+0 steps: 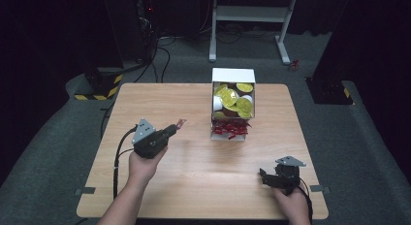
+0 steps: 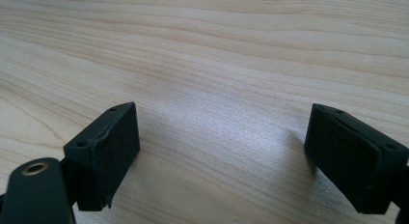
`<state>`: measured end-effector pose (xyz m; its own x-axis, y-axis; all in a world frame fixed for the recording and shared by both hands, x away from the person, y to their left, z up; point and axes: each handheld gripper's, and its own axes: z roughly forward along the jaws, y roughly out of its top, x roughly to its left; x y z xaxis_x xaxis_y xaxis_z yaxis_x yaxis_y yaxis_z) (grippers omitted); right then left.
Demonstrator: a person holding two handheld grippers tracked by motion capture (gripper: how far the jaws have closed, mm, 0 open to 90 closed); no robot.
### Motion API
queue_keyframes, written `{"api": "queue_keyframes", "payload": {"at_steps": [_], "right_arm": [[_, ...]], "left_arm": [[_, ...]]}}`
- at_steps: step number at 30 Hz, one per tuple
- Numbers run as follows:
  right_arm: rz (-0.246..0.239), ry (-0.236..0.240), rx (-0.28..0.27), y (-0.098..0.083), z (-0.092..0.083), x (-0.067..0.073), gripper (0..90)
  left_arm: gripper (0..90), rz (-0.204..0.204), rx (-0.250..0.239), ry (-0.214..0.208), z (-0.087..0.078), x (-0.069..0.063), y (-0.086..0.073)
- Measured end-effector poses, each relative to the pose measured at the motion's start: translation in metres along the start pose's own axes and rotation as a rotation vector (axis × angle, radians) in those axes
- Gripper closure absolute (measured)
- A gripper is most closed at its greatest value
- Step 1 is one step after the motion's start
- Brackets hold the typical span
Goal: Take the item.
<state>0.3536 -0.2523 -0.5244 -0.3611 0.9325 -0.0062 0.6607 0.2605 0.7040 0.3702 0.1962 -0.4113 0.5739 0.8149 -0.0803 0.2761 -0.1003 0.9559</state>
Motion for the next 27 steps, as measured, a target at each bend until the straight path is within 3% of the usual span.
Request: {"api": "queue_keyframes", "payload": {"at_steps": [27], "right_arm": [[-0.004,-0.003,-0.002,0.000,0.000,0.000,12.8]], "left_arm": [[86.6,-0.074,0.007,0.094,-0.013,0.046,-0.026]]}}
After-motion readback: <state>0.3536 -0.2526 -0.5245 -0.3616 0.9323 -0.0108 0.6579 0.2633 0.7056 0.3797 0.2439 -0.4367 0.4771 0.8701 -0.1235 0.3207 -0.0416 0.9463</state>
